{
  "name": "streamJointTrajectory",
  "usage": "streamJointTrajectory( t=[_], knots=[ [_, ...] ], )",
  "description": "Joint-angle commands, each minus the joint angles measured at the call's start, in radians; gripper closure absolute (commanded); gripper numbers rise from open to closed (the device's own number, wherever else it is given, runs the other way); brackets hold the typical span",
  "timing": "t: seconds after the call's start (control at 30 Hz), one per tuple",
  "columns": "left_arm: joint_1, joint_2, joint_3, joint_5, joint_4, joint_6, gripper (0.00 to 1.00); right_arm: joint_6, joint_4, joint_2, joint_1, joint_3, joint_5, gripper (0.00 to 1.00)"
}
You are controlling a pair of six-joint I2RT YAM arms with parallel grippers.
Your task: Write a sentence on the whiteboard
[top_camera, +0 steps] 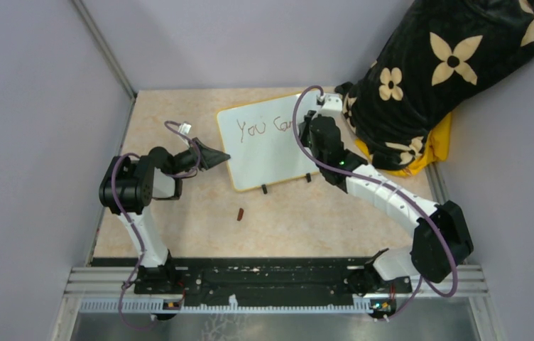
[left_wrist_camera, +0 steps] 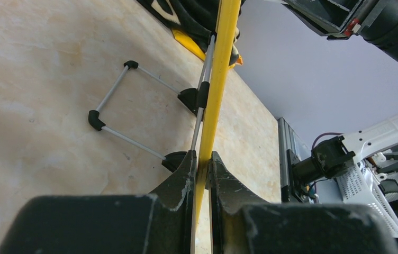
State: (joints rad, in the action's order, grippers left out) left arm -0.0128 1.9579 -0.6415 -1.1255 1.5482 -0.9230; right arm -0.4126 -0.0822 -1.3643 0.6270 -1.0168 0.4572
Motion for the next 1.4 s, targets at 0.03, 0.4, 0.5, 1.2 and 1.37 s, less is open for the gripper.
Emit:
streamJointTrajectory(
  t=[0.03, 0.4, 0.5, 1.2, 1.37],
  knots=[
    [-0.015, 0.02, 0.013, -0.012, 0.243, -0.002, 1.0, -0.001, -0.031, 0.025, -0.021, -0.013, 0.016, 1.0],
    [-0.016, 0.019, 0.013, -0.01, 0.243, -0.004, 1.0, -0.012, -0.019, 0.063, -0.021, 0.053, -0.021, 1.0],
    [-0.016, 0.015, 0.014, -0.011, 0.243, -0.002, 1.0, -0.02, -0.018, 0.072, -0.022, 0.069, -0.026, 1.0],
    [-0.017, 0.015, 0.014, -0.01, 0.244, 0.0, 1.0, 0.151, -0.117, 0.204, 0.282, 0.159, 0.086, 1.0],
    [-0.017, 0.018, 0.014, -0.009, 0.244, -0.002, 1.0, 0.145, -0.162, 0.135, 0.368, 0.195, 0.113, 1.0]
  ],
)
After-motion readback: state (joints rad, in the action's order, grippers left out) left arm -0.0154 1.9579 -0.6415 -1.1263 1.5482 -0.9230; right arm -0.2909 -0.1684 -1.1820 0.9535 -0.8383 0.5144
